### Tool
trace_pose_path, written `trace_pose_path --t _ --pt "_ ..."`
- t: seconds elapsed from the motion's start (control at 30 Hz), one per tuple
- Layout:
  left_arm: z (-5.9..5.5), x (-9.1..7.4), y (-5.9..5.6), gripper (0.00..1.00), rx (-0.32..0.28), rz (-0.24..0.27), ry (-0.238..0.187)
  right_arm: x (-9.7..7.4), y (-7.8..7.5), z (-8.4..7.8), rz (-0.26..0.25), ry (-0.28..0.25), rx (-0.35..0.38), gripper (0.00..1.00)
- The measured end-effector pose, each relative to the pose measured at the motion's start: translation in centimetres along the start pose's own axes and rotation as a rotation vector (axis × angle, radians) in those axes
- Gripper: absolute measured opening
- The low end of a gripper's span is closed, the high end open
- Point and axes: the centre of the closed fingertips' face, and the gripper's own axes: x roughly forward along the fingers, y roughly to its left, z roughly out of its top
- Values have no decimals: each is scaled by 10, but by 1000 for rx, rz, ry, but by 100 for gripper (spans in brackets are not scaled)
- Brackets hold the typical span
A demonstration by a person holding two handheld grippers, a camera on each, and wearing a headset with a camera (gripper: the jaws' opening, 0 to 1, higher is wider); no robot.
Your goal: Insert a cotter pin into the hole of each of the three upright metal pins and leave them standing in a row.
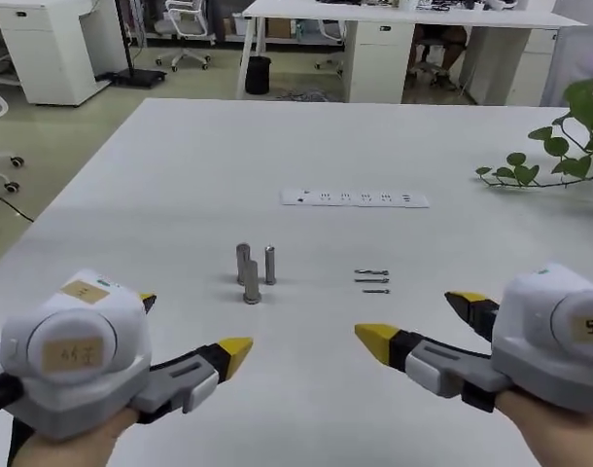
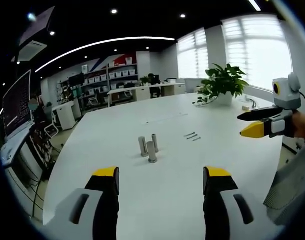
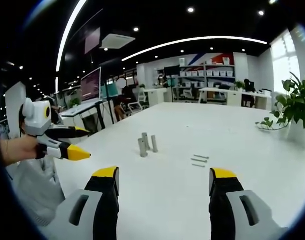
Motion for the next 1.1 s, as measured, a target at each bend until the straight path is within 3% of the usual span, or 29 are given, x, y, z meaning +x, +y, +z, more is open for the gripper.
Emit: trace_pose_path --t 0.37,0.6,0.77,1.1 --pt "4 36 5 60 5 -49 9 5 -2 -1 11 7 2 68" --pt "3 64 10 54 35 -75 21 9 -5 0 18 12 7 66" --pt "-2 84 14 49 93 -79 41 10 -6 1 27 6 26 64" --pt "-9 116 18 43 57 -118 46 16 -5 -9 36 31 15 64"
